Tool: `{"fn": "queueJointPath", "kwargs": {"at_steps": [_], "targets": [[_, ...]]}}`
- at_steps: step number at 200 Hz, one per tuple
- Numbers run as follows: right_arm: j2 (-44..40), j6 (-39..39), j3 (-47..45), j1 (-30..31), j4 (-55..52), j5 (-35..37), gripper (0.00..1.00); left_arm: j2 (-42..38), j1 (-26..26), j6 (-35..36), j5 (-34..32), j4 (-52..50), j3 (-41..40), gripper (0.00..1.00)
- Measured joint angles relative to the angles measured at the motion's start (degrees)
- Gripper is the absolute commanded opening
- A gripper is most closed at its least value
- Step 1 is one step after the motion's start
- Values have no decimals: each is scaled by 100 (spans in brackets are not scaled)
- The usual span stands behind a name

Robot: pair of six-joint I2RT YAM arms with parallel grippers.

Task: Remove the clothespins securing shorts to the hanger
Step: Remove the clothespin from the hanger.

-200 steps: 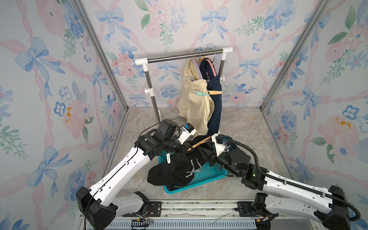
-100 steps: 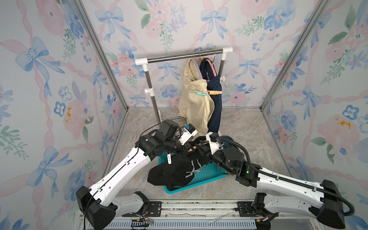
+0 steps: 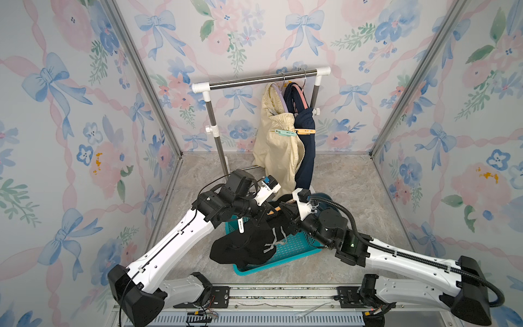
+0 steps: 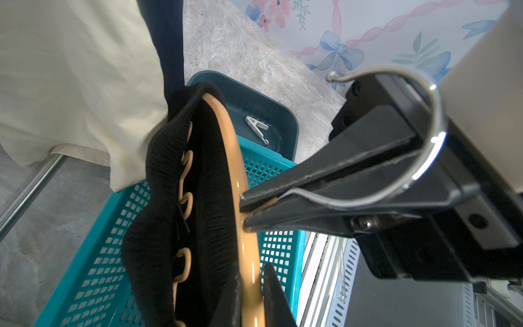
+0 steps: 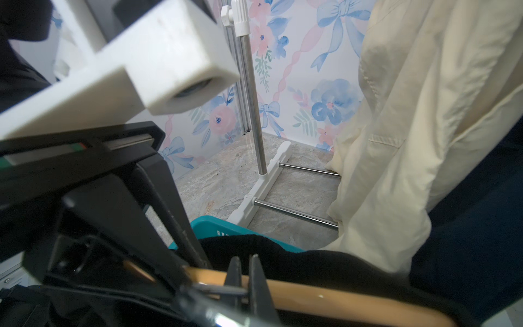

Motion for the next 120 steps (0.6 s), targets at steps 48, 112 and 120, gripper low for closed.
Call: {"fn": "queueJointPath", "kwargs": {"at_steps": [48,112,120], "targets": [[-42,0,-162,-33,2,-85,0,-422,-9,-127,-382,122,85,68],[-129,20,-223,-131,35,-225,0,-1578,28,-896,-1641,212,-289,89],[-133,26,-225,-144,46,-238,0,-1773,70,-1058,-1773,210,-413,93]]}}
